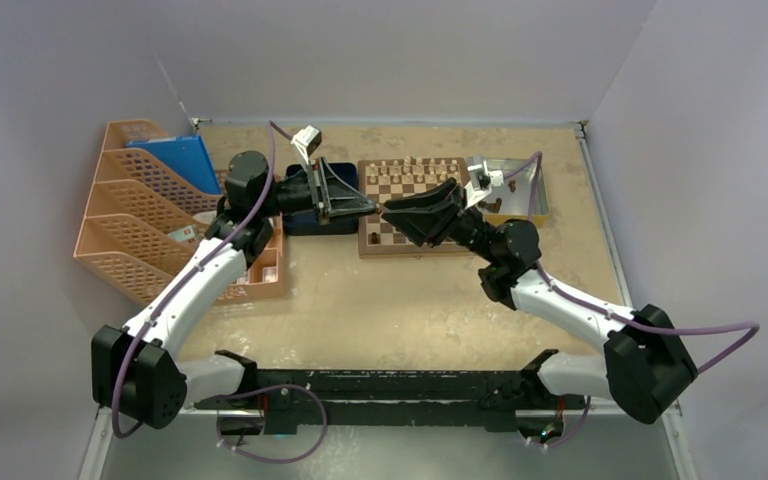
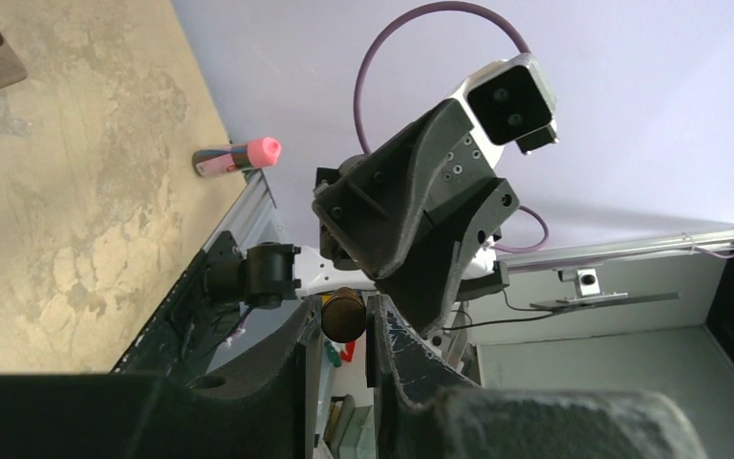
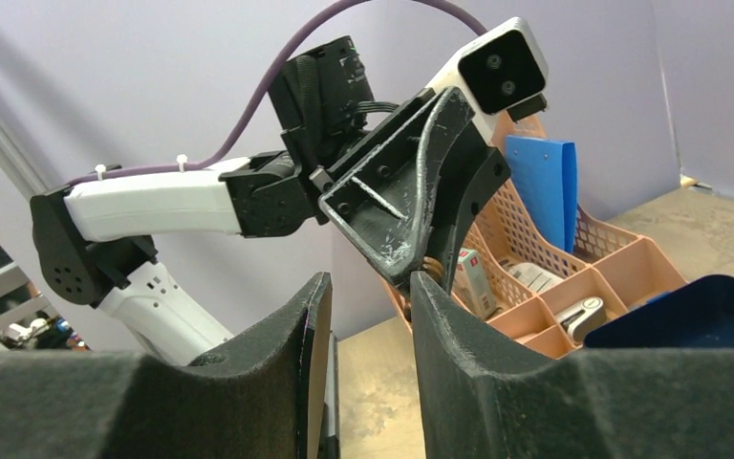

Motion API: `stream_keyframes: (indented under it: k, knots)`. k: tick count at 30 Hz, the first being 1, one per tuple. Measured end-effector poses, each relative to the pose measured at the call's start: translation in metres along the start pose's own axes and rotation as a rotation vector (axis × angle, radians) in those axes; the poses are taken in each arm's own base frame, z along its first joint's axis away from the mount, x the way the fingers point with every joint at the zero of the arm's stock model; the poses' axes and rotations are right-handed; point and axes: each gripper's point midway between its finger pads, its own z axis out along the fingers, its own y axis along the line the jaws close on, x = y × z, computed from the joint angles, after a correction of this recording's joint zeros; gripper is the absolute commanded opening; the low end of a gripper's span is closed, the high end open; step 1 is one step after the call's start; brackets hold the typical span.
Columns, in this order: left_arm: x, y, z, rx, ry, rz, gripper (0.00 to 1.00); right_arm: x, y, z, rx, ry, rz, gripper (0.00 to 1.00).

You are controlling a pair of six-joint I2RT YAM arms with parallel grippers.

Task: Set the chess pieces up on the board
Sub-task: Place the chess piece on the chessboard.

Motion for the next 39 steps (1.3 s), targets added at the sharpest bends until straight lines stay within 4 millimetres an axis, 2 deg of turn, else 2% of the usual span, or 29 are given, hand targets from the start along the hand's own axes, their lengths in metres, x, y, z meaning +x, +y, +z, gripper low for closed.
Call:
stream_keyframes:
  k: [4, 12, 23, 27, 29, 33, 35, 39]
  knots:
    - [0.0, -0.005, 0.0, 0.023, 0.002, -0.003, 0.09, 0.001, -0.006, 0.0, 0.022, 0.0, -0.017, 0.37]
    - [0.0, -0.01, 0.0, 0.051, 0.007, -0.006, 0.1, 0.007, -0.018, 0.005, 0.052, 0.033, -0.041, 0.25]
    - [-0.003, -0.003, 0.001, 0.045, 0.001, -0.024, 0.09, 0.012, -0.023, 0.008, 0.044, 0.043, -0.037, 0.15]
    - [-0.003, -0.003, 0.0, 0.047, -0.002, -0.019, 0.09, 0.012, -0.023, 0.009, 0.031, 0.036, -0.03, 0.06]
    - [-0.004, -0.003, 0.0, 0.048, -0.003, -0.017, 0.09, 0.012, -0.022, 0.009, 0.023, 0.031, -0.024, 0.06]
    - [-0.004, -0.004, 0.0, 0.054, -0.004, -0.008, 0.09, 0.011, -0.02, 0.009, 0.006, 0.026, -0.003, 0.2]
    - [-0.004, -0.004, 0.0, 0.055, -0.004, -0.007, 0.09, 0.012, -0.02, 0.01, 0.004, 0.025, 0.005, 0.2]
    - [-0.004, -0.004, 0.0, 0.057, -0.005, -0.004, 0.09, 0.012, -0.02, 0.01, 0.0, 0.025, 0.016, 0.12]
